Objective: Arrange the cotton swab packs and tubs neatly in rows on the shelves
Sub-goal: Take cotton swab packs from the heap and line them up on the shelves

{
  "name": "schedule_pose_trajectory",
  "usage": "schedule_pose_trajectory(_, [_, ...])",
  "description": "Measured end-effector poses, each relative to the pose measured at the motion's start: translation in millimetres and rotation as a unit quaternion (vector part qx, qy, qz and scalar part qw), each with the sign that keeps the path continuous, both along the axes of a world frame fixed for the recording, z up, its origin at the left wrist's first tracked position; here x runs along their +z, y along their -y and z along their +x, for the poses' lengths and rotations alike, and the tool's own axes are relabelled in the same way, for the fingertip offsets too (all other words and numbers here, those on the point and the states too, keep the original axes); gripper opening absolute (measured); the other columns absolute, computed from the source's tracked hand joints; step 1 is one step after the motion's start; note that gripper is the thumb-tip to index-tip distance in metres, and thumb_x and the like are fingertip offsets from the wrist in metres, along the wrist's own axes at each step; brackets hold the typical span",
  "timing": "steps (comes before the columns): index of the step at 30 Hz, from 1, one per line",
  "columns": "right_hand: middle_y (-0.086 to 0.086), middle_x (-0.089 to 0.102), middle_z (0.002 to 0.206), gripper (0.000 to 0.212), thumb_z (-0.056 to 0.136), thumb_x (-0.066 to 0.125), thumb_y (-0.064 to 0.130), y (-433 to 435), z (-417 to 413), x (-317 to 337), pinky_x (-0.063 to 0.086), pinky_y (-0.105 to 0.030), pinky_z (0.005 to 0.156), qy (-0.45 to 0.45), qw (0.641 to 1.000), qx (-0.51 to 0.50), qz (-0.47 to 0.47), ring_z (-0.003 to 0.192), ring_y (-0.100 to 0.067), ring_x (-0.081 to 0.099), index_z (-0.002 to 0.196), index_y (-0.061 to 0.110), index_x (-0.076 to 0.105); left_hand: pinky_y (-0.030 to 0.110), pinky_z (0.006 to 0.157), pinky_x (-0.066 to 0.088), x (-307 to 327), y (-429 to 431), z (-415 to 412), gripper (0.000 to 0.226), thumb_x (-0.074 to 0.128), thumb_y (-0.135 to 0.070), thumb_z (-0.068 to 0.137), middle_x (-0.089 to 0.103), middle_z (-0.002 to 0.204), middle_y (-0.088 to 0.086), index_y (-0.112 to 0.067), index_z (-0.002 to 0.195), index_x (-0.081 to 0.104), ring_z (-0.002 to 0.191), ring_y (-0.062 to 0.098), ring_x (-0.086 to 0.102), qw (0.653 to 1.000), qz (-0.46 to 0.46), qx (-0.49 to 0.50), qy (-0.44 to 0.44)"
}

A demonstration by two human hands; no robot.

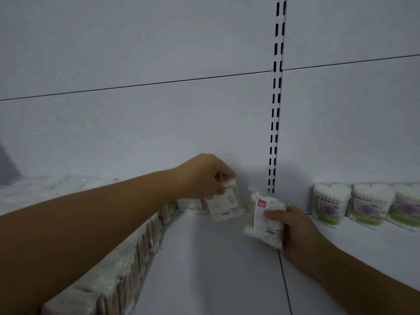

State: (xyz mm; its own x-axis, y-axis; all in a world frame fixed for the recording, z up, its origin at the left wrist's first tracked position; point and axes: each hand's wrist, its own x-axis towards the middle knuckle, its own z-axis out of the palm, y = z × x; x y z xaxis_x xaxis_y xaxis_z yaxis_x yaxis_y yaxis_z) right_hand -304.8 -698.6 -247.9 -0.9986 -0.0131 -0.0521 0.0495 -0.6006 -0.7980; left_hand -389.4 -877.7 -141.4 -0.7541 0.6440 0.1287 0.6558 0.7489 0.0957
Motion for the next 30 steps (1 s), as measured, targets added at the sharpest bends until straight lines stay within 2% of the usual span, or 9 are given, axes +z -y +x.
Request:
schedule_pose_trajectory(4, [-0.022,0.071,0.096,0.062,0.050,0.082,0.002,2,-2,-4,0.059,-0.042,0.059,-0.007,1.000,-0.019,0.019,0.080,-0.033,0.071,0.107,-0.004,0.061,0.016,0.091,0.034,-23,0,-10,0.044,0.066,-0.020,0.088,0.061,0.128,-0.005,-0.023,0.131,0.059,0.116,0.014,0.054,0.999,-0.026,0.000,-0.042])
schedule_pose_trajectory(7, [-0.017,0.073,0.093,0.041,0.063,0.069,-0.003,2,-2,-5,0.059,-0.040,0.060,-0.018,0.998,-0.037,0.042,0.080,-0.029,0.072,0.103,-0.001,0.061,0.020,0.092,0.035,-29,3,-15,0.031,0.062,-0.021,0.092,0.062,0.123,-0.002,-0.018,0.123,0.063,0.115,0.018,0.055,0.997,-0.025,-0.011,-0.079])
schedule_pose_trajectory(10, [-0.015,0.074,0.094,0.030,0.074,0.065,-0.006,3,0,-6,0.060,-0.039,0.064,-0.036,0.994,-0.049,0.086,0.083,-0.027,0.072,0.102,0.002,0.063,0.023,0.098,0.035,-27,9,-13,0.038,0.065,-0.026,0.091,0.058,0.128,-0.003,-0.019,0.127,0.059,0.119,0.016,0.051,0.994,-0.032,-0.030,-0.097])
schedule_pose_trajectory(16, [-0.007,0.074,0.092,0.024,0.076,0.077,0.002,0,-14,11,0.060,-0.031,0.069,-0.071,0.929,-0.133,0.337,0.079,-0.016,0.072,0.095,0.012,0.066,0.033,0.100,0.040,-25,14,-14,0.049,0.066,-0.032,0.088,0.056,0.131,-0.004,-0.025,0.134,0.052,0.120,0.016,0.049,0.981,-0.154,-0.018,-0.116])
schedule_pose_trajectory(19, [0.009,0.070,0.085,0.029,0.075,0.081,0.021,-12,-26,20,0.056,-0.025,0.069,-0.110,0.825,-0.200,0.518,0.074,-0.005,0.067,0.090,0.029,0.058,0.032,0.099,0.041,-31,12,-16,0.040,0.063,-0.024,0.090,0.056,0.128,-0.003,-0.022,0.129,0.055,0.119,0.017,0.050,0.986,-0.124,-0.015,-0.108])
schedule_pose_trajectory(22, [0.010,0.061,0.086,0.037,0.076,0.078,0.034,-17,-30,21,0.049,-0.025,0.069,-0.152,0.699,-0.200,0.669,0.076,-0.011,0.060,0.101,0.030,0.052,0.030,0.091,0.042,-35,15,-21,0.030,0.063,-0.022,0.090,0.058,0.120,-0.001,-0.019,0.119,0.058,0.113,0.018,0.051,0.986,-0.102,-0.029,-0.126])
schedule_pose_trajectory(25, [0.000,0.052,0.101,0.039,0.077,0.076,0.039,-17,-39,12,0.048,-0.031,0.070,-0.233,0.577,-0.190,0.760,0.081,-0.018,0.055,0.104,0.016,0.059,0.029,0.085,0.040,-40,18,-24,0.026,0.063,-0.022,0.089,0.059,0.116,0.002,-0.015,0.113,0.060,0.109,0.020,0.052,0.984,-0.082,-0.050,-0.153])
schedule_pose_trajectory(27, [-0.003,0.052,0.096,0.044,0.066,0.081,0.045,-18,-47,8,0.049,-0.032,0.052,-0.280,0.468,-0.214,0.811,0.074,-0.021,0.057,0.090,0.014,0.062,0.029,0.083,0.041,-39,19,-23,0.027,0.065,-0.021,0.088,0.059,0.116,0.004,-0.013,0.113,0.060,0.107,0.022,0.053,0.982,-0.077,-0.065,-0.160])
schedule_pose_trajectory(30, [-0.007,0.057,0.091,0.055,0.053,0.084,0.054,-22,-50,11,0.047,-0.031,0.053,-0.307,0.368,-0.261,0.838,0.075,-0.025,0.058,0.082,0.012,0.062,0.030,0.071,0.050,-32,26,-19,0.040,0.081,-0.023,0.073,0.064,0.105,0.004,-0.013,0.107,0.063,0.095,0.025,0.061,0.975,-0.061,-0.094,-0.190])
